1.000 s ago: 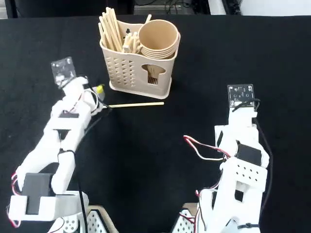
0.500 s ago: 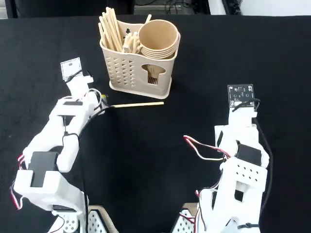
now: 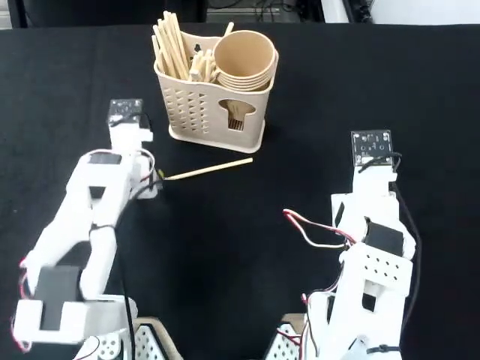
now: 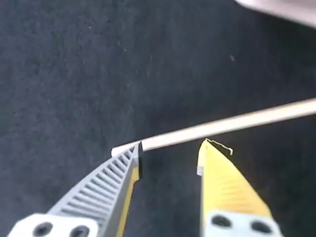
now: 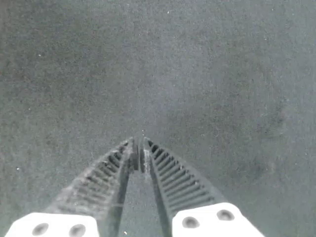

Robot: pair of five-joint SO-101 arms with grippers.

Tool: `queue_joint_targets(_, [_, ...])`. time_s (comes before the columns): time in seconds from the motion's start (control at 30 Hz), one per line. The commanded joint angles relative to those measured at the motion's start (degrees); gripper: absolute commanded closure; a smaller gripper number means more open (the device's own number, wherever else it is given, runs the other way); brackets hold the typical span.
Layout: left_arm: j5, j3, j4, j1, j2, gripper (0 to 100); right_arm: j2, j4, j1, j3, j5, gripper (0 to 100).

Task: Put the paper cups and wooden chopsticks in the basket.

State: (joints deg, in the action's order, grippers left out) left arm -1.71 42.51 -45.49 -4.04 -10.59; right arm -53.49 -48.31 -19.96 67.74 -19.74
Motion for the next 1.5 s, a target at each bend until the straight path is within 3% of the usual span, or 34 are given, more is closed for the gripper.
queue_joint_targets(0.0, [-5.5, 5.1, -0.4, 1.5, -10.4, 80, -0.6, 1.2, 0.8, -0.3, -0.2, 97.3])
queue_joint_targets(0.17, [-7.3, 10.4, 0.1, 3.6, -25.6, 80, -0.6, 1.2, 0.8, -0.3, -0.2, 97.3])
queue_joint_targets(0.3, [-13.1, 9.7, 0.2, 13.4, -29.1, 80, -0.6, 1.2, 0.8, -0.3, -0.3, 97.3])
queue_joint_targets(0.47, [-19.1, 2.0, -0.4, 20.0, -17.1, 80, -0.6, 1.2, 0.8, -0.2, -0.3, 97.3])
queue_joint_targets(0.6, [-28.4, -3.9, 1.4, 19.7, -2.5, 80, -0.6, 1.2, 0.8, -0.2, -0.2, 97.3])
queue_joint_targets(0.73, [-31.1, -6.3, 10.0, 17.5, 7.9, 80, -0.6, 1.2, 0.8, -0.2, -0.2, 97.3])
queue_joint_targets(0.97, [-35.7, -4.5, 13.3, 16.8, 11.0, 80, -0.6, 1.2, 0.8, -0.2, -0.3, 97.3])
queue_joint_targets(1.17, [-36.6, -5.8, 6.7, 16.7, 11.1, 80, -0.6, 1.2, 0.8, -0.2, -0.4, 97.3])
queue_joint_targets(1.3, [-36.5, -8.0, 1.1, 16.7, 11.1, 97, -0.6, 1.2, 0.8, -0.2, -0.4, 97.3])
queue_joint_targets(1.47, [-36.3, -8.3, -4.7, 17.2, 10.5, 98, -0.6, 1.2, 0.8, -0.2, -0.4, 97.3])
